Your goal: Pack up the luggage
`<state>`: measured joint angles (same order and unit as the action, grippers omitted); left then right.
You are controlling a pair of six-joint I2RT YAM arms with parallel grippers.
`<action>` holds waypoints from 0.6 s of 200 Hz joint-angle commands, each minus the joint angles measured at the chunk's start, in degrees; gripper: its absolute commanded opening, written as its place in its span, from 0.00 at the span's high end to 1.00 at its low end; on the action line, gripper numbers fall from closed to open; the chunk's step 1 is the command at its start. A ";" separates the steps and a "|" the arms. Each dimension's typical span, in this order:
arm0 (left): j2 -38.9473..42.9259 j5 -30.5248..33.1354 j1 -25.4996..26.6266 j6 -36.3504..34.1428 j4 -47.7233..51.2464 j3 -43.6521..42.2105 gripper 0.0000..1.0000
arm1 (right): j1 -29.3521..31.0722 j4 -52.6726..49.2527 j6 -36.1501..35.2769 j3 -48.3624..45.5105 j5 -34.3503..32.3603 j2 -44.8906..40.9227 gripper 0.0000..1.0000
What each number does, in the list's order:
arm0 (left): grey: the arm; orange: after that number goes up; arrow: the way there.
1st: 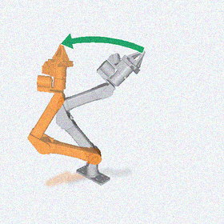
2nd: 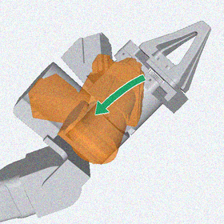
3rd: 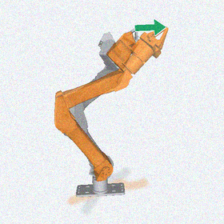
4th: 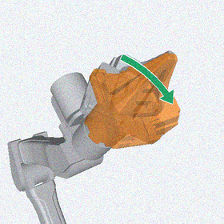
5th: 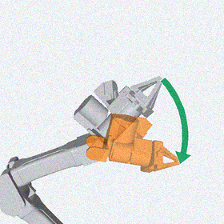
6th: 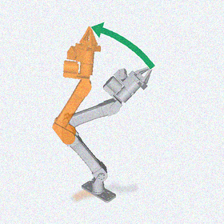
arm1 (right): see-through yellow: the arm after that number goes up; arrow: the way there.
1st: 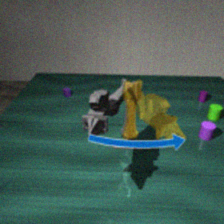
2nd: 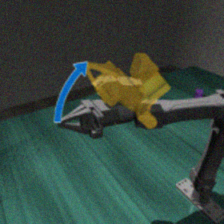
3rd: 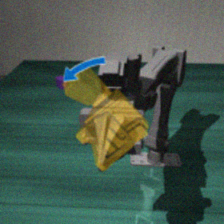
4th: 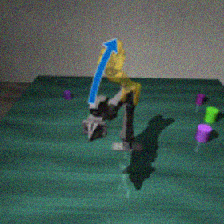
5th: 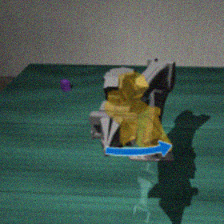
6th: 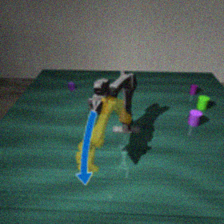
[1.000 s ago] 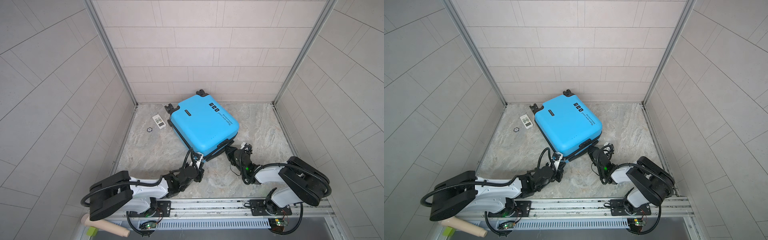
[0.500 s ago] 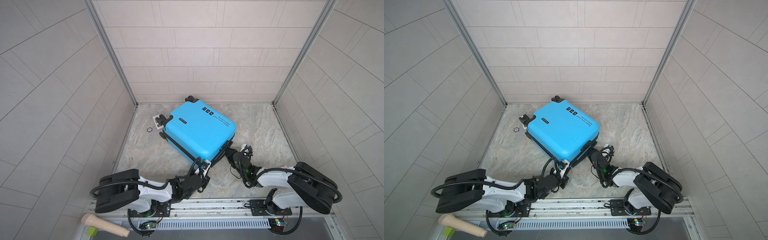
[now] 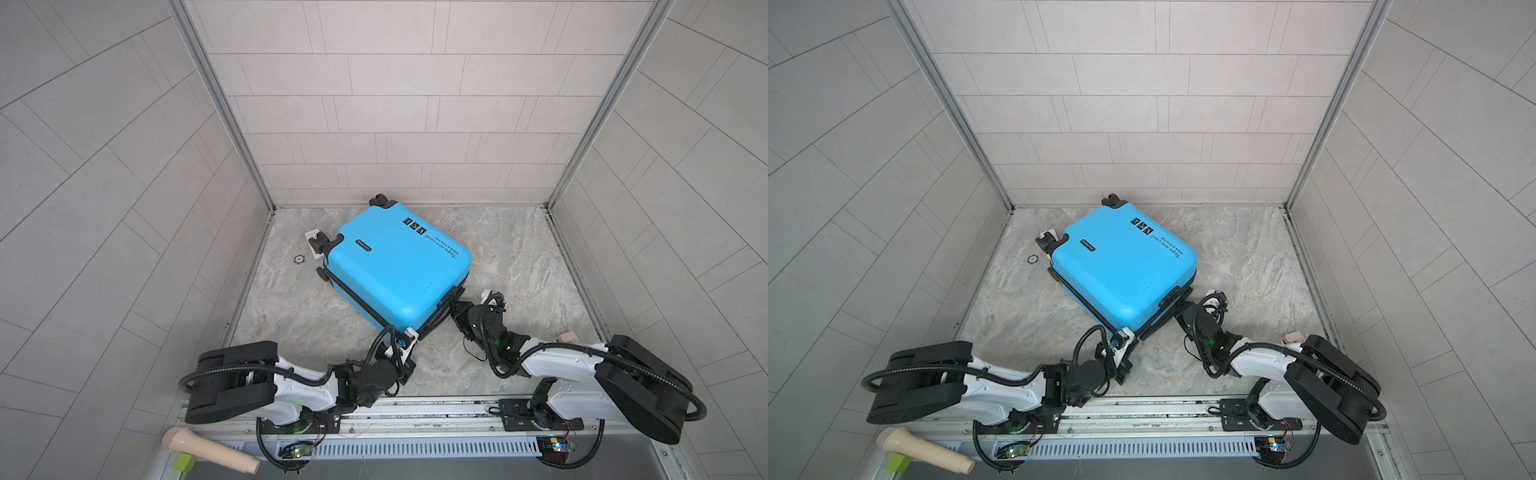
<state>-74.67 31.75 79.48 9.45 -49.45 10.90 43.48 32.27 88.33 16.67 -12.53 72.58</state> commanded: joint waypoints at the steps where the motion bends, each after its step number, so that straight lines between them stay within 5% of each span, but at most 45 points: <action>1: 5.15 3.86 0.26 -0.12 -10.70 0.31 1.00 | 1.74 2.77 -4.02 0.65 4.69 -0.78 1.00; 120: 21.56 6.92 0.23 5.69 7.57 -3.08 1.00 | 1.64 4.59 -5.22 2.85 6.80 4.52 1.00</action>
<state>-56.16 34.52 80.12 14.17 -38.59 6.07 43.97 33.28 86.98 17.98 -9.10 74.91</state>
